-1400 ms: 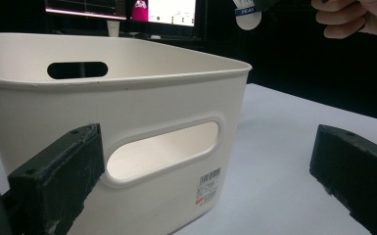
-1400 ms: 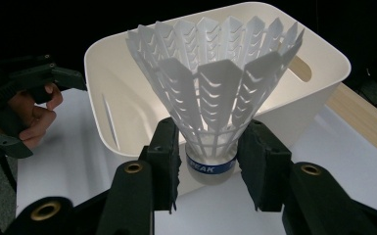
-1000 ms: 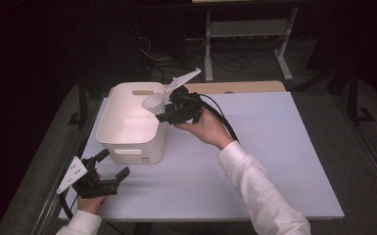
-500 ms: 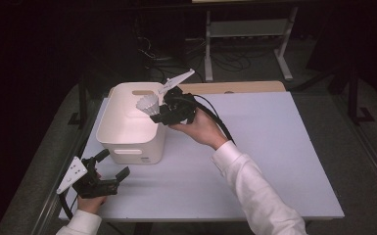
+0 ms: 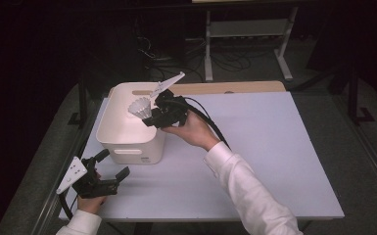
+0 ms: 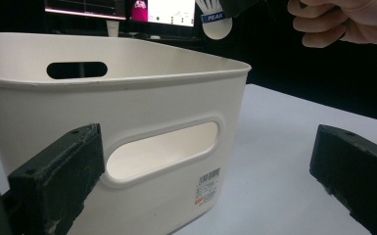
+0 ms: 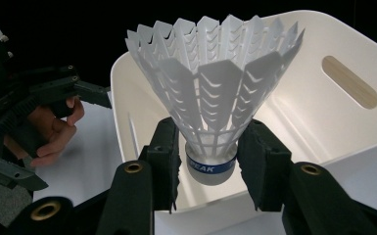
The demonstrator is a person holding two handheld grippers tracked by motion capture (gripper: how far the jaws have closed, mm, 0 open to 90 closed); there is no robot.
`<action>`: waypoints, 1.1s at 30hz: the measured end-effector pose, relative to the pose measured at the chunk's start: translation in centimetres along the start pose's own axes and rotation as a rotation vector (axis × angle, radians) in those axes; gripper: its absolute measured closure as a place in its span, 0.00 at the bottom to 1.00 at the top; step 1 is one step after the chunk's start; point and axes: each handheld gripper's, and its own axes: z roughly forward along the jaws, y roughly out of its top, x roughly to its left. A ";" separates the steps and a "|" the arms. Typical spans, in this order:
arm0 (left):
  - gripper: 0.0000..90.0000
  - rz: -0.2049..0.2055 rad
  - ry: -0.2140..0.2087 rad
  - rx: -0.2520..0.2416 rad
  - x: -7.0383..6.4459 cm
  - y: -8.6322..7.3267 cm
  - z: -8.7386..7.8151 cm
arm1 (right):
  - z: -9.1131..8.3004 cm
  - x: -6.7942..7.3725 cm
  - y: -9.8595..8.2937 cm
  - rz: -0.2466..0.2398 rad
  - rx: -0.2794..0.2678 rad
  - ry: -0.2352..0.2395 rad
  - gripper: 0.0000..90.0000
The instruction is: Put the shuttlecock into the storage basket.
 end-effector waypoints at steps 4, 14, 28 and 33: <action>0.00 0.002 -0.001 -0.002 0.0 0.0 0.0 | 0.4 0.2 0.0 0.018 -0.009 0.021 0.66; 0.00 0.003 -0.001 0.001 0.1 0.0 -0.1 | 2.1 0.3 -0.2 0.021 0.002 0.050 0.66; 0.00 0.003 0.002 0.009 0.1 0.0 -0.1 | 2.8 0.1 -0.4 0.020 0.004 0.054 0.66; 0.00 0.003 0.000 0.007 0.1 0.0 -0.1 | 2.9 -0.2 -0.5 0.019 -0.002 0.046 0.49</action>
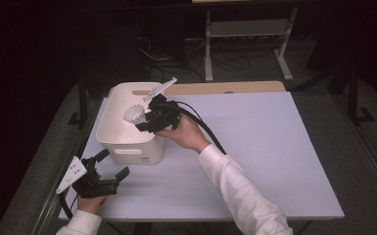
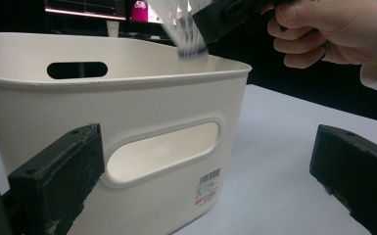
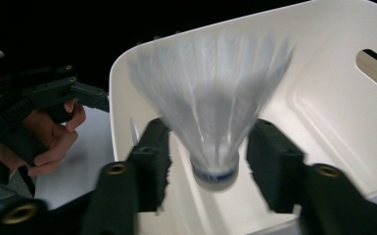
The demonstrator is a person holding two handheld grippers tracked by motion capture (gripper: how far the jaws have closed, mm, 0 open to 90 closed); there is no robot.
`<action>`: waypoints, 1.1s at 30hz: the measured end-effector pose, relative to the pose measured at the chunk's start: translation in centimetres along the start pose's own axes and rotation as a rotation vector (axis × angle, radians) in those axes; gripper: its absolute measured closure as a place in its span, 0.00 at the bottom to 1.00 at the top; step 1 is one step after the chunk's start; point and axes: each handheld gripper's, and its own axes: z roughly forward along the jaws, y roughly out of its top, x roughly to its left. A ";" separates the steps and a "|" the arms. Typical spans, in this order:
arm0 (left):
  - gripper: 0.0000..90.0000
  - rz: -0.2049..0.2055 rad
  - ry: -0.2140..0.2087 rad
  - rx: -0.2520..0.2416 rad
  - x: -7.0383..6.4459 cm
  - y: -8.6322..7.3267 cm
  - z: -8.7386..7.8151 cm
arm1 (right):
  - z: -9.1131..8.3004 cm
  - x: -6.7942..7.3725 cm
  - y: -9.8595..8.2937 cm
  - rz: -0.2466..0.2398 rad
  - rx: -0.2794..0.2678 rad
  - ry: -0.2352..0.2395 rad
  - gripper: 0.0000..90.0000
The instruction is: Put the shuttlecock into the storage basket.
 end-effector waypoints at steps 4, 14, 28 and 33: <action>0.00 0.001 0.000 0.003 0.0 0.0 0.0 | -0.2 0.0 0.0 0.006 -0.005 -0.002 0.32; 0.00 -0.004 -0.002 -0.006 0.0 -0.1 0.1 | -1.1 -0.6 0.1 0.006 -0.039 -0.034 0.14; 0.00 -0.009 -0.003 -0.008 0.0 -0.1 0.1 | -2.4 -0.7 -0.2 -0.012 -0.062 -0.074 0.00; 0.00 -0.018 -0.003 -0.009 -0.1 -0.1 0.2 | -2.9 -0.7 -0.4 -0.017 -0.075 -0.079 0.00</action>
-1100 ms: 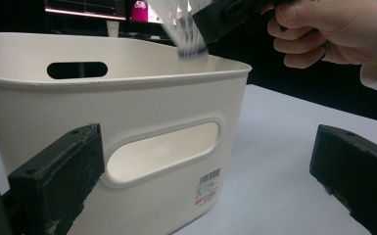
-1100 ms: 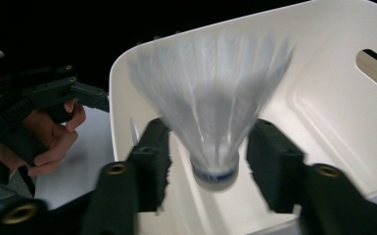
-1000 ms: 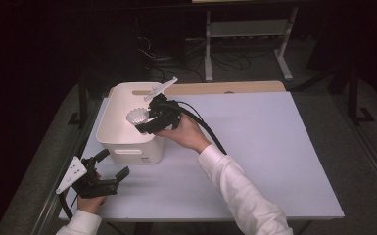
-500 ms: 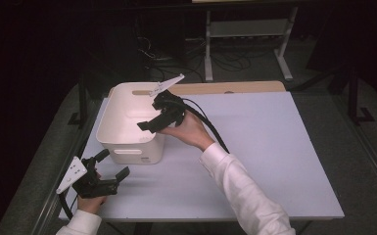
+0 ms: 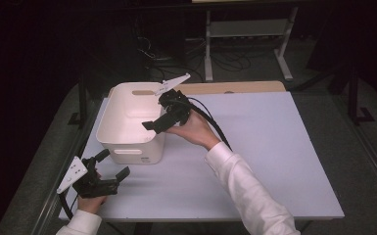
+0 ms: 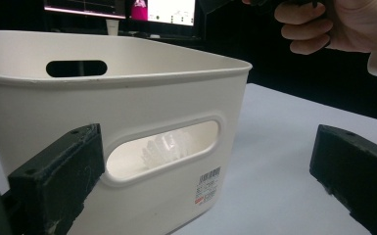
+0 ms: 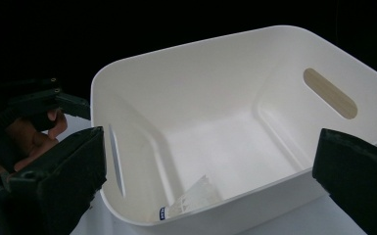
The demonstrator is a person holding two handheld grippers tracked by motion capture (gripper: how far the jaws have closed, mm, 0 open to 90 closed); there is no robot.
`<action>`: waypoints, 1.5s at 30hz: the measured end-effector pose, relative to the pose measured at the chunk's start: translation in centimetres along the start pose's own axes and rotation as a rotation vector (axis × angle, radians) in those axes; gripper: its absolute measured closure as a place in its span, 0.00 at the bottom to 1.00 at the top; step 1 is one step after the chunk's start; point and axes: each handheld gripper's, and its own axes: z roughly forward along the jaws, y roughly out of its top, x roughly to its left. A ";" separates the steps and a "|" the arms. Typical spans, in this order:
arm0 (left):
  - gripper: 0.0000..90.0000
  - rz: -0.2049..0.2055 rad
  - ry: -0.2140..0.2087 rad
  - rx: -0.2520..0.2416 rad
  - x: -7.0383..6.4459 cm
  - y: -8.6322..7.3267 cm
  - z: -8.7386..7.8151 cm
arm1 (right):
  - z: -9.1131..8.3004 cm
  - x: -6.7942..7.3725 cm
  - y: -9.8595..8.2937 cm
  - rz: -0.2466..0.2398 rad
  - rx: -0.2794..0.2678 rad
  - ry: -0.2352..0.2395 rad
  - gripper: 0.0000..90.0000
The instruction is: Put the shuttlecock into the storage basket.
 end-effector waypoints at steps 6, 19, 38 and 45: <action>0.00 0.010 0.002 0.003 0.0 0.0 -0.1 | -0.4 -0.2 -0.5 0.002 -0.019 0.005 0.00; 0.00 0.018 0.010 0.004 0.1 0.0 -0.2 | -1.9 -1.2 -2.3 0.052 -0.049 -0.005 0.00; 0.00 0.003 0.009 0.002 0.0 0.0 -0.1 | -4.2 -2.3 -4.6 0.070 -0.087 -0.016 0.00; 0.00 0.008 0.011 0.005 0.0 0.0 -0.1 | -5.2 -2.6 -5.5 0.083 -0.099 -0.028 0.00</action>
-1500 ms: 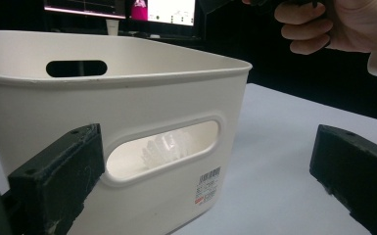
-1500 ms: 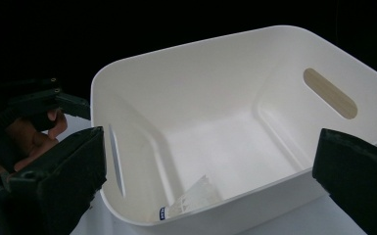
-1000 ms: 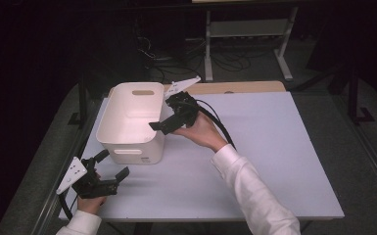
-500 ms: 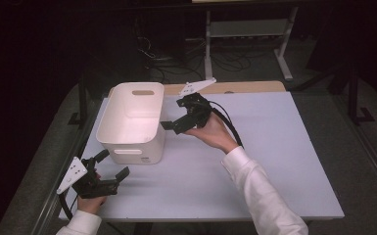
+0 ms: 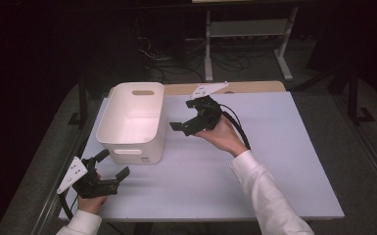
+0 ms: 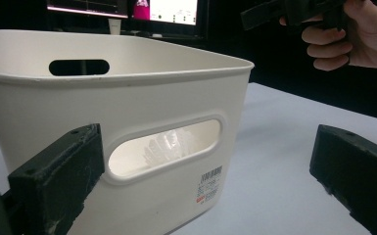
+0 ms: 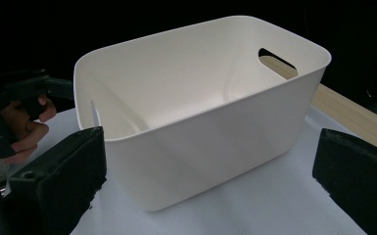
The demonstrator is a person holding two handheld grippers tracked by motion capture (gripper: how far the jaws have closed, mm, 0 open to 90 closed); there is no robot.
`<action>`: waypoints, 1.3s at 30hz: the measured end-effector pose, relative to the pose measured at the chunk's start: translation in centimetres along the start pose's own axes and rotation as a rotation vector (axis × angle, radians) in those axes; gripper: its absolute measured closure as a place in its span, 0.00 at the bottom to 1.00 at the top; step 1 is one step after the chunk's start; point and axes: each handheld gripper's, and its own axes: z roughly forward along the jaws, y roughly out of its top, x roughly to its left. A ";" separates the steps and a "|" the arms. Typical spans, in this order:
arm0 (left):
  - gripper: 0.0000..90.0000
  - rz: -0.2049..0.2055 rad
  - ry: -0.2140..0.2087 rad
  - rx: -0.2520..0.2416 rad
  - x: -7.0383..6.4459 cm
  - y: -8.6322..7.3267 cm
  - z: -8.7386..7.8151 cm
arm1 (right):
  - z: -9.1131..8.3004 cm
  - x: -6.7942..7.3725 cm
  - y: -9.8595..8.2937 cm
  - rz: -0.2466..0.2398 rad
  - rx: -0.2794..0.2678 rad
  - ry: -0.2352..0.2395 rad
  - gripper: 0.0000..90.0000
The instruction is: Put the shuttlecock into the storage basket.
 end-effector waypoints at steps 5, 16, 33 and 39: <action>0.00 0.002 -0.001 0.001 0.0 0.0 0.0 | -0.7 -0.3 -0.5 0.011 -0.007 -0.012 0.00; 0.00 0.008 0.002 0.013 0.1 0.0 0.0 | -1.9 -1.1 -1.8 0.032 -0.024 -0.024 0.00; 0.00 0.010 -0.002 0.012 0.0 0.0 0.1 | -4.4 -2.2 -4.8 0.063 -0.039 -0.072 0.00; 0.00 0.008 -0.003 0.009 0.0 0.0 0.1 | -5.2 -2.6 -5.6 0.080 -0.042 -0.087 0.00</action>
